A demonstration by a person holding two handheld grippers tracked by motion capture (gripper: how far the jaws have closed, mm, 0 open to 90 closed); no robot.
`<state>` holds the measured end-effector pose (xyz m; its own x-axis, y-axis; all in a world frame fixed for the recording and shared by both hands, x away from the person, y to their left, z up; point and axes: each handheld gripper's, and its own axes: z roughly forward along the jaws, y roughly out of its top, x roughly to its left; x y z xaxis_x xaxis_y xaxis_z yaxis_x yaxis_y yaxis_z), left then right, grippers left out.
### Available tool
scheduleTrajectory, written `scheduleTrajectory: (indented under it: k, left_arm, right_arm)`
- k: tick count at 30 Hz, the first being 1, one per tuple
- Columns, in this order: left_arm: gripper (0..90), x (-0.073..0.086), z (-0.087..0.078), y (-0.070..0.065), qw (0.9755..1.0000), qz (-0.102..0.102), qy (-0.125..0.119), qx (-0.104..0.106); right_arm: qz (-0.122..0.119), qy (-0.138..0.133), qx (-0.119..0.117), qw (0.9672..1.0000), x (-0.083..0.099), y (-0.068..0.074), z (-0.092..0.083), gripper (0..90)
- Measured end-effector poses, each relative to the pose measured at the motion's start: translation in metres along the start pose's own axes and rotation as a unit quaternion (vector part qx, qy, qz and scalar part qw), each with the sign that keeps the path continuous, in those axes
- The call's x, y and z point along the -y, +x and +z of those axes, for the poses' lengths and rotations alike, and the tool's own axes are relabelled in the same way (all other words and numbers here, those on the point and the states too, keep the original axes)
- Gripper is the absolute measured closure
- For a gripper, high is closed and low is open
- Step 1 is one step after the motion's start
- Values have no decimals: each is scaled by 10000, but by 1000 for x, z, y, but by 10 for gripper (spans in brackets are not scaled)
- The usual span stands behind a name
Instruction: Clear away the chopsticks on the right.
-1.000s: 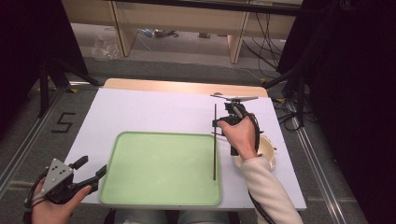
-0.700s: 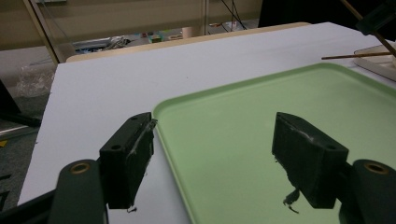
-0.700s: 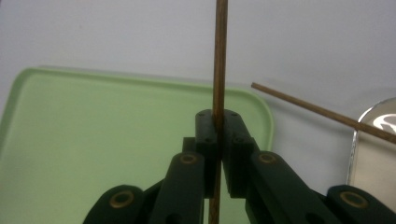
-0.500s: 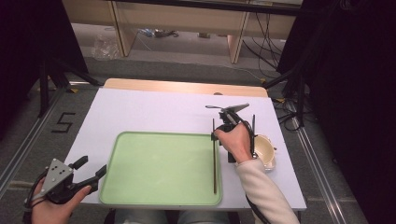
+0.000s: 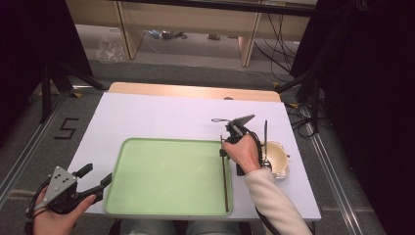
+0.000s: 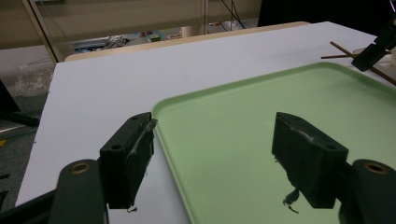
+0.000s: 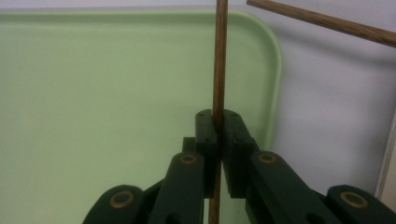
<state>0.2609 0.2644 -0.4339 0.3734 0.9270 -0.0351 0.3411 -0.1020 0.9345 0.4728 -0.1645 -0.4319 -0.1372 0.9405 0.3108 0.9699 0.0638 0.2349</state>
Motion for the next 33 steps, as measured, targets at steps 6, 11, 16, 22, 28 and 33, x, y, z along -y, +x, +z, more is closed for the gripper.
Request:
scheduleTrajectory:
  k: [6,11,16,22,28,33]
  left_arm:
    - [291,0,0,0,10000,-2,10,11]
    - [292,0,0,0,10000,11,18,16]
    - [291,0,1,0,10000,10,21,27]
    - [291,0,1,0,10000,27,23,35]
    - [291,0,1,0,10000,26,30,38]
    - [292,0,1,0,10000,25,26,40]
  right_arm:
    - [3,80,59,10000,1,-2,6,862]
    - [-5,166,115,9998,1,-3,13,856]
    - [-94,227,187,9995,2,-3,17,848]
    - [-365,182,250,9989,2,-7,21,845]
    - [-81,350,337,9988,2,-1,21,841]
    - [-287,320,368,9984,2,-2,22,833]
